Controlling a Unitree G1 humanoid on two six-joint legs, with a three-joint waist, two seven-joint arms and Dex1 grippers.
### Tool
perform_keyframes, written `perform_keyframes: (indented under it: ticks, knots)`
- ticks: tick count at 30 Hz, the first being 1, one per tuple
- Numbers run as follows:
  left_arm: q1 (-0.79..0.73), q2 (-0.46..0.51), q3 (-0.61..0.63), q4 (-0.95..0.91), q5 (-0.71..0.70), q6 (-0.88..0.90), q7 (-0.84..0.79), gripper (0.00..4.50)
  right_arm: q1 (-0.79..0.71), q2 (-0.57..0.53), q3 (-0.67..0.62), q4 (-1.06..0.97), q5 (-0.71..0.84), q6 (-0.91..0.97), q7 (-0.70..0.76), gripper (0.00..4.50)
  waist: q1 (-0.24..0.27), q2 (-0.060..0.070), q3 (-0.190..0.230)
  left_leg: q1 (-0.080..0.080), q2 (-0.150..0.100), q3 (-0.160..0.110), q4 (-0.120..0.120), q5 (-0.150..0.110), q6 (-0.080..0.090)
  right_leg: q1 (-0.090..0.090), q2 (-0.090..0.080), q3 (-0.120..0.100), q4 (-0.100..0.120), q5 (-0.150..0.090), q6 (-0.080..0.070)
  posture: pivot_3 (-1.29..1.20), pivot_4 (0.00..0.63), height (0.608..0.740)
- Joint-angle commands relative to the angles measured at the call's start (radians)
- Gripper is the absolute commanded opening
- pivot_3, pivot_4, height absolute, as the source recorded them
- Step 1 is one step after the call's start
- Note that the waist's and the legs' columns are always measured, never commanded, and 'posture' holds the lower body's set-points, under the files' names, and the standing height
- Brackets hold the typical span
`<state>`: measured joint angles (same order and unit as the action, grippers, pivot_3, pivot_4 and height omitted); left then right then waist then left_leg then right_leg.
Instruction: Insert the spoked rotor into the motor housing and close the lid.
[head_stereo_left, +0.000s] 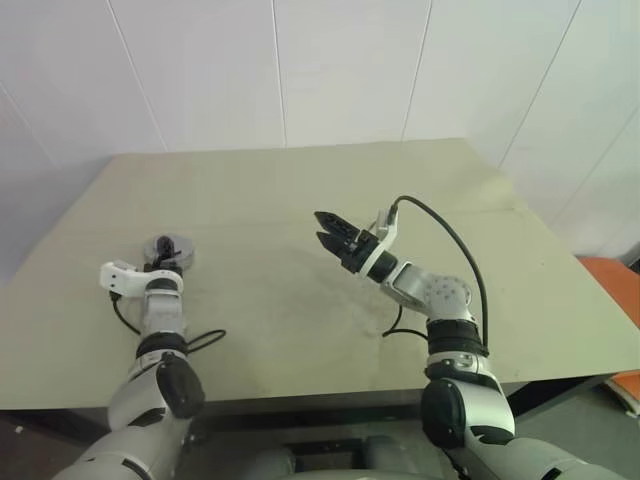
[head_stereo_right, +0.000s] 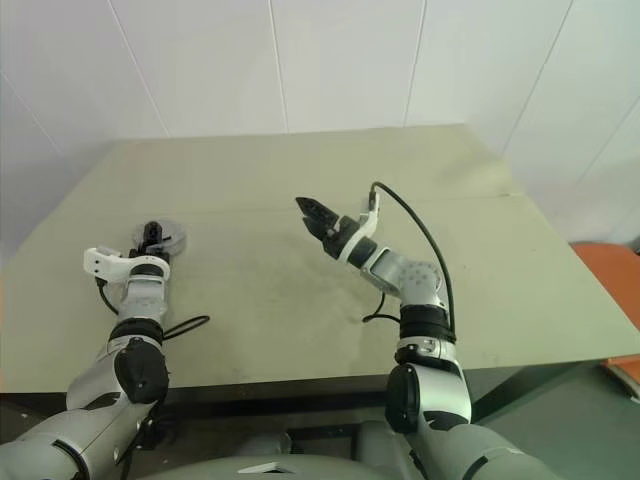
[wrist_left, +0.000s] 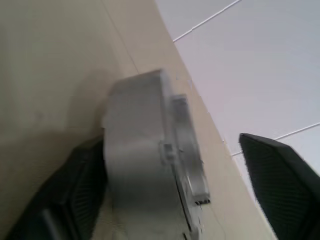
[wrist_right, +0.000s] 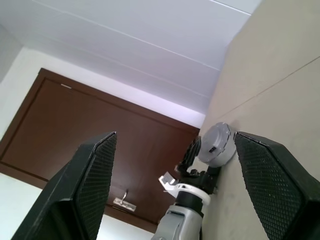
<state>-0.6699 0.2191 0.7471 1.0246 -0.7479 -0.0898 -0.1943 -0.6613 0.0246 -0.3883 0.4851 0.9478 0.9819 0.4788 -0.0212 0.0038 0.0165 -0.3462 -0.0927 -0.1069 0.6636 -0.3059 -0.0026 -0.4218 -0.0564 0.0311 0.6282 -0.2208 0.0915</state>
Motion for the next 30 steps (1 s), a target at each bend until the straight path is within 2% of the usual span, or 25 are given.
perform_keyframes:
  ticks: [1,6,9,12,14,15,17,22,25,30]
  knots:
    - [0.085,-0.056,-0.045,-0.076,0.050,0.079,0.153,4.47,-0.021,0.002,0.006,-0.021,0.003,-0.019,0.017,3.91,0.000,0.000,0.000,0.001,0.000,0.000,0.000,0.000,0.000,0.001,0.000,0.001,0.000,0.000,0.000,0.00,0.000,0.740]
    - [0.202,-0.170,-0.139,-0.424,0.045,0.303,0.325,4.47,-0.022,0.001,0.030,-0.021,-0.023,-0.033,0.028,3.91,0.005,0.002,-0.001,0.007,0.000,0.001,-0.002,-0.001,0.001,0.009,0.000,0.001,-0.003,0.000,0.000,0.00,0.000,0.740]
    - [0.296,-0.207,-0.233,-0.666,0.037,0.475,0.361,4.47,-0.009,-0.009,0.080,-0.053,-0.078,-0.058,0.023,3.91,0.008,0.003,-0.002,0.008,0.000,0.001,-0.001,-0.001,0.002,0.012,0.000,0.001,-0.007,0.000,0.001,0.00,0.000,0.740]
    - [0.373,-0.194,-0.322,-0.833,0.052,0.585,0.327,4.47,0.005,-0.024,0.133,-0.083,-0.174,-0.132,-0.016,3.91,0.015,0.003,-0.002,0.008,-0.001,-0.001,-0.001,-0.002,0.003,0.013,-0.001,-0.001,-0.009,0.000,0.001,0.00,0.000,0.740]
    - [0.413,-0.146,-0.407,-0.904,0.104,0.587,0.220,4.50,0.024,-0.054,0.190,-0.123,-0.253,-0.181,-0.018,4.27,0.022,0.003,-0.001,0.007,-0.002,-0.002,-0.001,-0.002,0.003,0.013,-0.001,-0.003,-0.010,0.000,0.000,0.00,0.000,0.740]
    - [0.426,-0.109,-0.460,-0.921,0.151,0.545,0.140,4.50,0.040,-0.079,0.236,-0.159,-0.302,-0.203,-0.014,4.49,0.025,0.004,-0.001,0.007,-0.002,-0.002,-0.001,-0.002,0.003,0.013,-0.001,-0.004,-0.011,0.000,0.000,0.00,0.000,0.740]
    - [0.437,-0.053,-0.539,-0.934,0.220,0.467,0.004,4.50,0.068,-0.130,0.328,-0.224,-0.404,-0.254,-0.012,4.49,0.030,0.004,0.000,0.007,-0.002,-0.002,-0.001,-0.002,0.002,0.013,0.000,-0.005,-0.011,0.000,0.000,0.00,0.000,0.740]
    - [0.389,0.002,-0.590,-0.859,0.281,0.301,-0.206,4.50,0.137,-0.266,0.475,-0.334,-0.600,-0.408,0.023,4.49,0.029,0.004,0.004,0.006,0.000,-0.002,-0.002,-0.002,0.002,0.013,0.000,-0.005,-0.013,-0.001,0.000,0.00,0.000,0.740]
    - [0.346,0.020,-0.606,-0.797,0.290,0.171,-0.379,4.50,0.180,-0.342,0.477,-0.362,-0.657,-0.521,0.067,4.49,0.031,0.004,0.005,0.006,0.000,-0.002,-0.002,-0.002,0.002,0.013,0.000,-0.005,-0.015,-0.001,0.000,0.00,0.000,0.740]
    - [0.297,0.056,-0.672,-0.669,0.359,0.060,-0.568,4.50,0.216,-0.380,0.430,-0.321,-0.689,-0.653,0.075,4.49,0.031,0.003,0.007,0.006,0.001,-0.002,-0.002,-0.002,0.003,0.014,0.000,-0.005,-0.016,-0.001,0.000,0.00,0.000,0.740]
